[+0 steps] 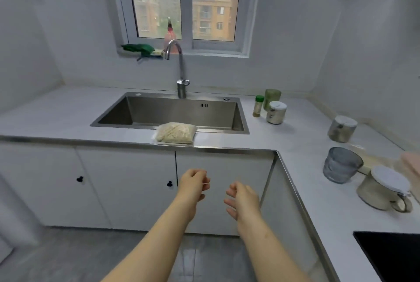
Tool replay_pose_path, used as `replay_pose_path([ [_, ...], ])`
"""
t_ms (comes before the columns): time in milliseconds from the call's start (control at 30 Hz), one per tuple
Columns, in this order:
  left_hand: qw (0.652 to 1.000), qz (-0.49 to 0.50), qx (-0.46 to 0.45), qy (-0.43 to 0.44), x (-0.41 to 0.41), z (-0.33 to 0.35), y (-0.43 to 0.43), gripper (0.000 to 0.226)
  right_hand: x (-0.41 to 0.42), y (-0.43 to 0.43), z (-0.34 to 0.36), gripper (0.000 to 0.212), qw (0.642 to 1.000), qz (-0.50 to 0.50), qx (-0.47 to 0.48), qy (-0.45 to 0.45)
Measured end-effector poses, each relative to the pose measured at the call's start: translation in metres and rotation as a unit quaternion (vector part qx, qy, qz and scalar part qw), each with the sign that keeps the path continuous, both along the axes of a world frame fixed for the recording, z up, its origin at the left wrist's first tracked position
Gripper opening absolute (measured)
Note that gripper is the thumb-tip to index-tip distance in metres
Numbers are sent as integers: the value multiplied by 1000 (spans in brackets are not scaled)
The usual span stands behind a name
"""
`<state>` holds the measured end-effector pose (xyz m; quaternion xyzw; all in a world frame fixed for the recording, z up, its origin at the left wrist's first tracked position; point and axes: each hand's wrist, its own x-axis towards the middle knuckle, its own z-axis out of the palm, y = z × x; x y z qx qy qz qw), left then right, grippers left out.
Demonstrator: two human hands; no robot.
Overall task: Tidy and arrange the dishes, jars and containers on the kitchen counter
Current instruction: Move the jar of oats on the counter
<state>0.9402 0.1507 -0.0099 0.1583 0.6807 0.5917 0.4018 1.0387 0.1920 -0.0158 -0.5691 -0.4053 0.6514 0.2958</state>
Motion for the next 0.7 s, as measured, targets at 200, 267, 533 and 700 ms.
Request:
replay_pose_path([
  [200, 998, 63, -4, -2, -49, 1, 68, 12, -51, 85, -2, 15, 998, 63, 10, 3],
  [267, 996, 86, -6, 8, -65, 5, 82, 12, -67, 107, -3, 16, 997, 79, 24, 9],
  [533, 981, 186, -24, 55, -127, -11, 123, 15, -132, 164, -24, 21, 992, 123, 1, 6],
  [700, 962, 220, -51, 153, -179, -22, 152, 18, -172, 193, -34, 10, 993, 117, 5, -13],
])
